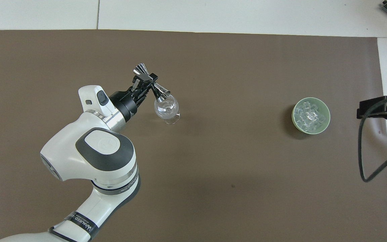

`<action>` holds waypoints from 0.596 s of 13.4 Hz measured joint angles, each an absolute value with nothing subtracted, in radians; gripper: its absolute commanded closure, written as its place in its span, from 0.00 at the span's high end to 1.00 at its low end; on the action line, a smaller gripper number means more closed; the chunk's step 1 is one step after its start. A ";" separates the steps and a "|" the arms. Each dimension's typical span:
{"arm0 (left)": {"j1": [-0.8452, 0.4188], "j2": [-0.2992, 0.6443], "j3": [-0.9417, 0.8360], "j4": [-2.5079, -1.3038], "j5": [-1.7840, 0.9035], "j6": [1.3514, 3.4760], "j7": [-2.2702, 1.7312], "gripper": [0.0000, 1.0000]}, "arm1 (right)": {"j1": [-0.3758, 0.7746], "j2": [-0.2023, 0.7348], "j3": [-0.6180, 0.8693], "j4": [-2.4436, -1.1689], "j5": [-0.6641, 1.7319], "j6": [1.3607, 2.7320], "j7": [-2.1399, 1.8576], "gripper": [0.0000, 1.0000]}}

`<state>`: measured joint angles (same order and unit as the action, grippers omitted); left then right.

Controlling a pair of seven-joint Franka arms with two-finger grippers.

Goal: Pour wine and add ice with both arms
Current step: 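Hold the jigger tipped over the glass to pour it out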

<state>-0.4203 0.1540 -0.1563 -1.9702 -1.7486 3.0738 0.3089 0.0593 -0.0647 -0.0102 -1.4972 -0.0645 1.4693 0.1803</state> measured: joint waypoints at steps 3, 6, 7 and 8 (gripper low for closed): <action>-0.406 0.152 -0.153 -1.970 -1.719 3.041 0.310 0.00 | 0.059 -0.065 -0.010 -1.497 -0.065 1.469 0.180 1.00; -0.398 0.152 -0.151 -1.970 -1.701 3.028 0.314 0.00 | 0.059 -0.065 -0.010 -1.497 -0.065 1.469 0.180 1.00; -0.397 0.152 -0.150 -1.970 -1.688 3.025 0.314 0.00 | 0.059 -0.065 -0.010 -1.497 -0.065 1.469 0.180 1.00; -0.394 0.152 -0.149 -1.970 -1.674 3.016 0.314 0.00 | 0.059 -0.065 -0.010 -1.497 -0.065 1.469 0.180 1.00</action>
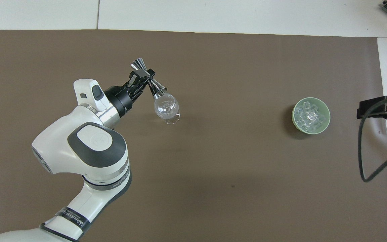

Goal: Pour wine and add ice with both arms
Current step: 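Hold the jigger tipped over the glass to pour it out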

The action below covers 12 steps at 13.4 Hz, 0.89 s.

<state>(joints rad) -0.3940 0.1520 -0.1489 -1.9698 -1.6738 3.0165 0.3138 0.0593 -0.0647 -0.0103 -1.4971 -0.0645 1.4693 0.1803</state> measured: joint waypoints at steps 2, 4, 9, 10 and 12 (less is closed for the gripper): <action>-0.380 0.151 -0.149 -1.970 -1.652 2.998 0.315 0.00 | 0.059 -0.065 -0.010 -1.497 -0.065 1.469 0.180 1.00; -0.372 0.151 -0.148 -1.970 -1.619 2.985 0.318 0.00 | 0.059 -0.065 -0.010 -1.497 -0.065 1.469 0.180 1.00; -0.372 0.151 -0.151 -1.975 -1.594 2.982 0.319 0.00 | 0.059 -0.065 -0.010 -1.497 -0.065 1.469 0.180 1.00; -0.372 0.151 -0.151 -1.975 -1.592 2.982 0.320 0.00 | 0.059 -0.065 -0.010 -1.497 -0.065 1.469 0.180 1.00; -0.372 0.151 -0.151 -1.976 -1.582 2.982 0.322 0.00 | 0.059 -0.065 -0.010 -1.497 -0.065 1.469 0.180 1.00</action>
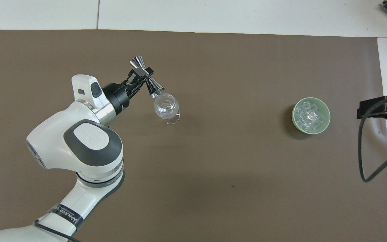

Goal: Pour wine and add ice with both arms
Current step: 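Hold the jigger tipped over the glass to pour it out, then move the jigger with the left gripper back toward its spot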

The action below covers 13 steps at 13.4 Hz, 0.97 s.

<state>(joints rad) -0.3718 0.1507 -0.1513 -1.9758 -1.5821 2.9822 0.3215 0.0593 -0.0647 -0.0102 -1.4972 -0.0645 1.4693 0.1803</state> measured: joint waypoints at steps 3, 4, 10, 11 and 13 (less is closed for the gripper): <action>-0.372 0.151 -0.152 -1.976 -1.573 2.982 0.322 0.00 | 0.059 -0.065 -0.010 -1.497 -0.065 1.469 0.180 1.00; -0.372 0.151 -0.152 -1.976 -1.573 2.982 0.322 0.00 | 0.059 -0.065 -0.010 -1.497 -0.065 1.469 0.180 1.00; -0.372 0.151 -0.152 -1.976 -1.572 2.981 0.320 0.00 | 0.059 -0.065 -0.010 -1.497 -0.065 1.469 0.180 1.00; -0.371 0.151 -0.152 -1.976 -1.573 2.981 0.306 0.00 | 0.059 -0.065 -0.010 -1.497 -0.065 1.469 0.180 1.00; -0.368 0.149 -0.150 -1.976 -1.573 2.976 0.213 0.00 | 0.059 -0.065 -0.010 -1.497 -0.065 1.469 0.180 1.00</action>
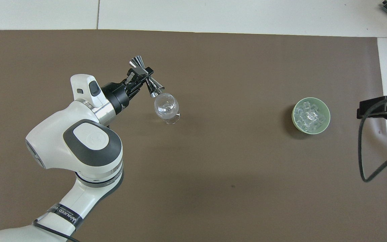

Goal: Pour wine and add ice with both arms
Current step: 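Move the jigger with the left gripper back toward its spot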

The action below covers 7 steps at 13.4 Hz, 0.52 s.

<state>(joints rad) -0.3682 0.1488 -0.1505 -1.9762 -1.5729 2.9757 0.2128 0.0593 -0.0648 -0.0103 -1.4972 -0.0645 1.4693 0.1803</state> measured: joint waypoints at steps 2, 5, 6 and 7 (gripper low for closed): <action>-0.353 0.143 -0.151 -1.976 -1.573 2.948 0.113 0.00 | 0.059 -0.065 -0.010 -1.497 -0.065 1.469 0.180 1.00; -0.324 0.129 -0.149 -1.977 -1.573 2.913 -0.054 0.00 | 0.059 -0.065 -0.010 -1.497 -0.065 1.469 0.180 1.00; -0.315 0.123 -0.149 -1.978 -1.573 2.907 -0.117 0.00 | 0.059 -0.065 -0.010 -1.497 -0.065 1.469 0.180 1.00; -0.307 0.117 -0.149 -1.981 -1.572 2.901 -0.184 0.00 | 0.059 -0.065 -0.010 -1.497 -0.065 1.469 0.180 1.00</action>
